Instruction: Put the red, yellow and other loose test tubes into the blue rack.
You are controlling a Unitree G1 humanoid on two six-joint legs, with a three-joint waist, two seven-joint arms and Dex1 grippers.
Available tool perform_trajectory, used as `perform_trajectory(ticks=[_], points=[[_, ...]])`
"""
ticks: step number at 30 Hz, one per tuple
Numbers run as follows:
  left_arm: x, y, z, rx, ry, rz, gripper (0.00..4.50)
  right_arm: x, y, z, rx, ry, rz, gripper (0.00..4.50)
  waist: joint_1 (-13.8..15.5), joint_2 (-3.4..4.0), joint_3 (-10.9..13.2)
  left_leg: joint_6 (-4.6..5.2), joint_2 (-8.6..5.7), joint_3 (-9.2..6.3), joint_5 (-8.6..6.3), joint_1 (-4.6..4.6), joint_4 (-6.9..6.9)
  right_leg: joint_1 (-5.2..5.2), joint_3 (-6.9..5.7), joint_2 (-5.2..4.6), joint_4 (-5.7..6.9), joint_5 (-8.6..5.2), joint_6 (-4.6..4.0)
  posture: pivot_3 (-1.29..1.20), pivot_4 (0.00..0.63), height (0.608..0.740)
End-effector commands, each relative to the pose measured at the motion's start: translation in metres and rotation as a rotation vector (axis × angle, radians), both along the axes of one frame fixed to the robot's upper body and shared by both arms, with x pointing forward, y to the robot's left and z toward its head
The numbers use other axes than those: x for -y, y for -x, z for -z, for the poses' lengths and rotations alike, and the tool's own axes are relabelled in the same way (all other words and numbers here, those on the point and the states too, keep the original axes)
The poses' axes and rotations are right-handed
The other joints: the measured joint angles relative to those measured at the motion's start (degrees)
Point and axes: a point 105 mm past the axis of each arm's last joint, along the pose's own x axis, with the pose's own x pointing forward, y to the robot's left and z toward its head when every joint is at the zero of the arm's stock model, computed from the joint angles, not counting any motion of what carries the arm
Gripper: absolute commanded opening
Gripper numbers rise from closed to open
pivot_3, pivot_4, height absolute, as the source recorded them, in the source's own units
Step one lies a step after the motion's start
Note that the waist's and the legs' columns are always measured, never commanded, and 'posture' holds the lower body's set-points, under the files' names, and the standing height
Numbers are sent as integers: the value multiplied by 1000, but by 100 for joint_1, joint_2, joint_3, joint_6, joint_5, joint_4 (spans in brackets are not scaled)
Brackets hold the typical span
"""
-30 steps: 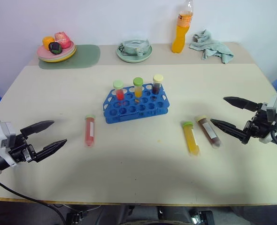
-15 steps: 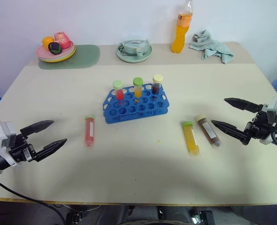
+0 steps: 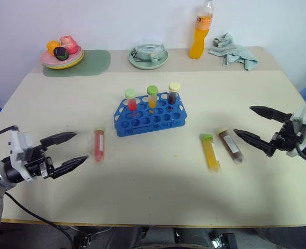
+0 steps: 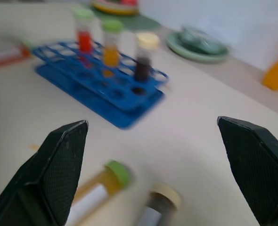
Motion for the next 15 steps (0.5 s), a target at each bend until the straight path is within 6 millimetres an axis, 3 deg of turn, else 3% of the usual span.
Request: perform_trajectory(ticks=[1, 9, 15], points=[[14, 1, -10, 34, -13, 83, 4433, -4, -7, 2, -100, 51, 93, 4500, 6, 0, 0, 0, 0, 0, 0, 0, -1, -1, 0, 0, 0, 0, 0, 0, 150, 740], [51, -10, -25, 86, -28, 211, 4433, 1, -23, 29, -405, 68, 228, 4500, 97, 0, 0, 1, 0, 2, 0, -2, 0, -2, 0, 0, -2, 0, 0, 0, 150, 740], [58, -10, -18, 67, -48, 242, 4433, 8, -34, 45, -556, 88, 331, 4500, 94, -1, 1, 8, 0, 4, 3, -3, -4, -6, 0, -1, -4, 1, 2, 0, 150, 740]])
